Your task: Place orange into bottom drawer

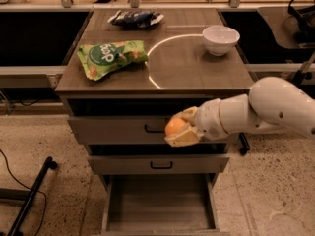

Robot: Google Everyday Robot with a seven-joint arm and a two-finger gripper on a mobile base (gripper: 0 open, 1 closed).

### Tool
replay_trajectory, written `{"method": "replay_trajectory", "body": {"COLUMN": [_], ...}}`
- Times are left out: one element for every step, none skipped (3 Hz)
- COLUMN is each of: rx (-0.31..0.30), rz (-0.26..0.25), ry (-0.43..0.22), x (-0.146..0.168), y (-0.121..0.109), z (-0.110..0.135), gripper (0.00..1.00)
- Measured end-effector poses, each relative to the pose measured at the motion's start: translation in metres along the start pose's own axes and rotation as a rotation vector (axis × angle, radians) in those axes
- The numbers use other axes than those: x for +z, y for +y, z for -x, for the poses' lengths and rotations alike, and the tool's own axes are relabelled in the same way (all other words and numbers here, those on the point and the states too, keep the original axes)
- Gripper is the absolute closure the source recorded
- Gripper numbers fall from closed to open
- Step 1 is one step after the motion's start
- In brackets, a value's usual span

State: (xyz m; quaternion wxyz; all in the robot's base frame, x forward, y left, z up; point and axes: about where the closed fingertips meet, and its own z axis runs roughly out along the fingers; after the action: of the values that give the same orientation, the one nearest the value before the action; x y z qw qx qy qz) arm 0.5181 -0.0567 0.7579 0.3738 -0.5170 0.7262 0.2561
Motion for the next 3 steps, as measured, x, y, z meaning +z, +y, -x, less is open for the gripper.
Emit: {"method": "replay_trajectory", "body": {"rx": [0.029,0.078,0.078], "rz": [-0.023,-0.003,-0.003], "ry": [0.0,0.009,0.01], "x": [0.015,0.041,0.041], "y": [0.016,0.034,0.034], "z": [-0.036,-0.072,-0.072], "gripper": [1.0,1.0,1.0]}}
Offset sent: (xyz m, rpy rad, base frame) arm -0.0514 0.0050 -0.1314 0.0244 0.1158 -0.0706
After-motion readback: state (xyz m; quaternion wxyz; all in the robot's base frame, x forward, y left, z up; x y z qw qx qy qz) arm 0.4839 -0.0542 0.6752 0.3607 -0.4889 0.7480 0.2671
